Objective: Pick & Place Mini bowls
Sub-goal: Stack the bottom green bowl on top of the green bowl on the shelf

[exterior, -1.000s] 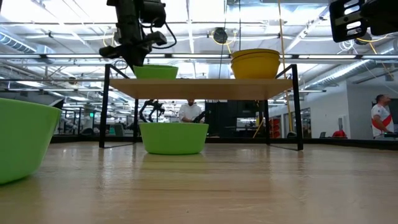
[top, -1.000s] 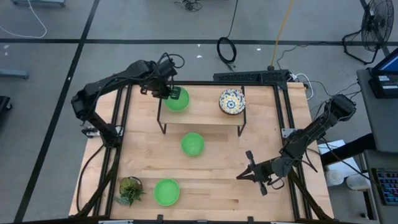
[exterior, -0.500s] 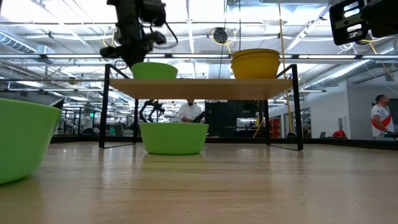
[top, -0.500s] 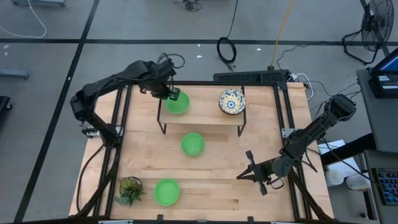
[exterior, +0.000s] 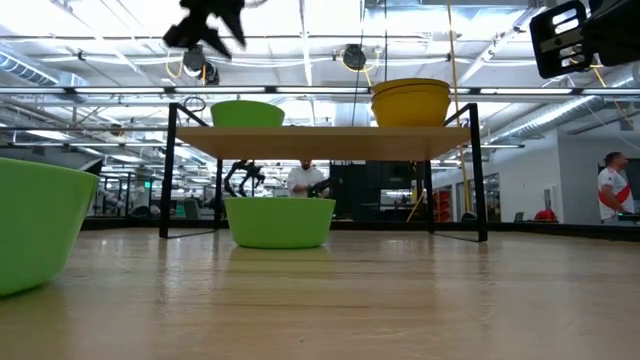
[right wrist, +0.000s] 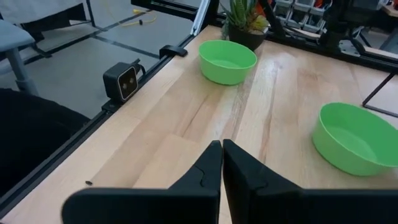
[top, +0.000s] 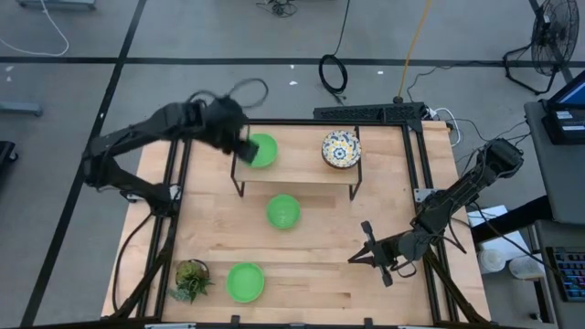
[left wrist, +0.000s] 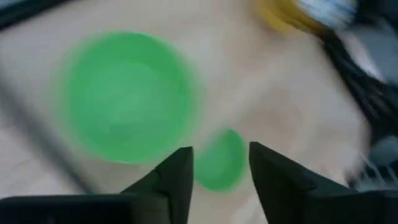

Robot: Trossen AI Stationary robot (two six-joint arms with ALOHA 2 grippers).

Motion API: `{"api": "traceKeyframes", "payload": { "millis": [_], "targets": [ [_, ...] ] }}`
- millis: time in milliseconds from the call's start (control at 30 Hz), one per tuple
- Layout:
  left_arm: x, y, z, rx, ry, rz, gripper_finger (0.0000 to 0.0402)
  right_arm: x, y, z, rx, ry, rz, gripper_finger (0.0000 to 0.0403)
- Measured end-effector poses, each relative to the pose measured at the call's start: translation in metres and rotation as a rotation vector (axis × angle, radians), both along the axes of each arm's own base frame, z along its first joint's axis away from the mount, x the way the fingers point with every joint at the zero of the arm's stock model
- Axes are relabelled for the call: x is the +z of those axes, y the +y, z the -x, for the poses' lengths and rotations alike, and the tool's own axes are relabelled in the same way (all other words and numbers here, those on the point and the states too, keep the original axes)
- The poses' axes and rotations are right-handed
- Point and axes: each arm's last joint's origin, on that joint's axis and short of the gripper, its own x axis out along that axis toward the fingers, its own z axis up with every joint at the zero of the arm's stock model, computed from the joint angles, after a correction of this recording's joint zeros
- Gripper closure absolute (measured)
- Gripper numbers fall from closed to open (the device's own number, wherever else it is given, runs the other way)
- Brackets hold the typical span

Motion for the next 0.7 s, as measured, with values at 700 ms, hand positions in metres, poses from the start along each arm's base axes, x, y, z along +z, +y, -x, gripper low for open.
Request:
{"api": "traceKeyframes", "payload": {
  "millis": [700],
  "targets": [
    [-0.091, -0.261, 0.007, -0.324, 0.157, -0.079, 0.0231, 0.000, 0.000, 0.000, -0.023, 0.018, -0.063, 0.0402]
  ]
}}
